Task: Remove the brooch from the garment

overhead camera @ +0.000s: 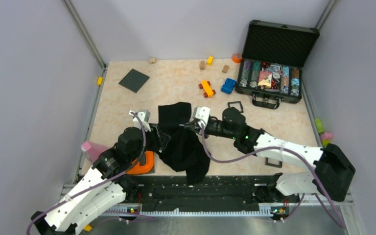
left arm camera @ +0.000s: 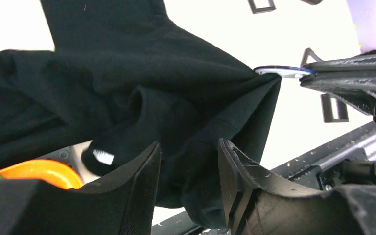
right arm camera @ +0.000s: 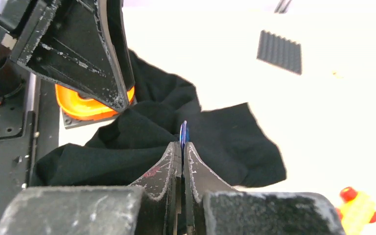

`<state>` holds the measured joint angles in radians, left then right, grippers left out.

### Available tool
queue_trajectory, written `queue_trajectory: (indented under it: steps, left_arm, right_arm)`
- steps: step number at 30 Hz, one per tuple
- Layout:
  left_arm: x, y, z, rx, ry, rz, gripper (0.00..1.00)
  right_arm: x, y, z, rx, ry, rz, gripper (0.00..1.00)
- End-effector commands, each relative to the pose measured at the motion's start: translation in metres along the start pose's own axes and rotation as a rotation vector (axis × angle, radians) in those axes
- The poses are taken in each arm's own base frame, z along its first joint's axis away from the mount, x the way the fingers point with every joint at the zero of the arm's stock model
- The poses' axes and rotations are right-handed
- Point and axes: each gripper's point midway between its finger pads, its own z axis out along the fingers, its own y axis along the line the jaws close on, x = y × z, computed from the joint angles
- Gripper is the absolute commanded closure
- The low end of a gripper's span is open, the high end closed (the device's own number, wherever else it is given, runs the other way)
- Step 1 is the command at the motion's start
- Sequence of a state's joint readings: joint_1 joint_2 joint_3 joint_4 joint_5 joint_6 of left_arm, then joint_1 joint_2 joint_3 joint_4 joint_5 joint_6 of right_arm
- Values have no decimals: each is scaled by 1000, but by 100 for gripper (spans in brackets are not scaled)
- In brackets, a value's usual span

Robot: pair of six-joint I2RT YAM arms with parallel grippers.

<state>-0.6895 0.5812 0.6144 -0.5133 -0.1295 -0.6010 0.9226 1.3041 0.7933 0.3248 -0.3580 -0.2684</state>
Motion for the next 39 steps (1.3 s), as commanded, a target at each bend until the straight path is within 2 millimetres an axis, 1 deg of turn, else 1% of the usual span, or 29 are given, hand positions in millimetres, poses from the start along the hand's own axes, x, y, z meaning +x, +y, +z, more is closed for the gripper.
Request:
queue_trajectory:
  steps: [1, 3, 5, 7, 9, 10, 12, 15, 19, 22, 28, 30, 32, 36, 37, 39]
  left_arm:
    - [-25, -39, -3, 197, -104, 1, 46]
    - [-30, -58, -8, 303, -119, 16, 41]
    - [-35, -73, -13, 383, -140, 32, 36]
    - [-42, -82, -17, 433, -170, 53, 35]
    - [-46, -86, -21, 460, -194, 86, 35]
    - [-47, -88, -23, 473, -205, 109, 35]
    - [-49, -91, -27, 502, -229, 164, 34]
    - [-49, -96, -27, 557, -293, 256, 31]
    - [-51, -93, -19, 573, -386, 272, 22]
    - [-50, -93, -14, 584, -415, 300, 15]
    - [-50, -112, -2, 653, -384, 384, 10]
    - [-49, -119, 1, 684, -374, 419, 6]
    - [-51, -122, -1, 708, -403, 456, 5]
    - [-56, -119, -1, 692, -477, 518, 6]
    - [-53, -119, -3, 708, -497, 549, 8]
    - [-41, -125, -13, 804, -554, 632, 11]
  right_arm:
    - [-33, -7, -18, 68, -147, -174, 100]
    - [-43, -14, -30, 144, -229, -211, 100]
    - [-52, -14, -43, 188, -309, -265, 100]
    - [-63, -19, -56, 241, -373, -281, 100]
    - [-70, -18, -61, 249, -397, -296, 100]
    - [-67, -16, -59, 228, -371, -291, 100]
    - [-72, -12, -56, 179, -336, -274, 100]
    - [-86, -5, -62, 142, -358, -252, 100]
    - [-88, -3, -74, 169, -415, -272, 100]
    - [-90, 0, -75, 153, -419, -275, 100]
    - [-96, 11, -74, 90, -439, -270, 100]
    - [-94, 15, -71, 58, -421, -267, 100]
    - [-92, 20, -69, 17, -397, -261, 100]
    - [-93, 30, -69, -55, -368, -243, 100]
    - [-94, 33, -70, -68, -371, -239, 100]
    - [-95, 38, -72, -91, -371, -228, 100]
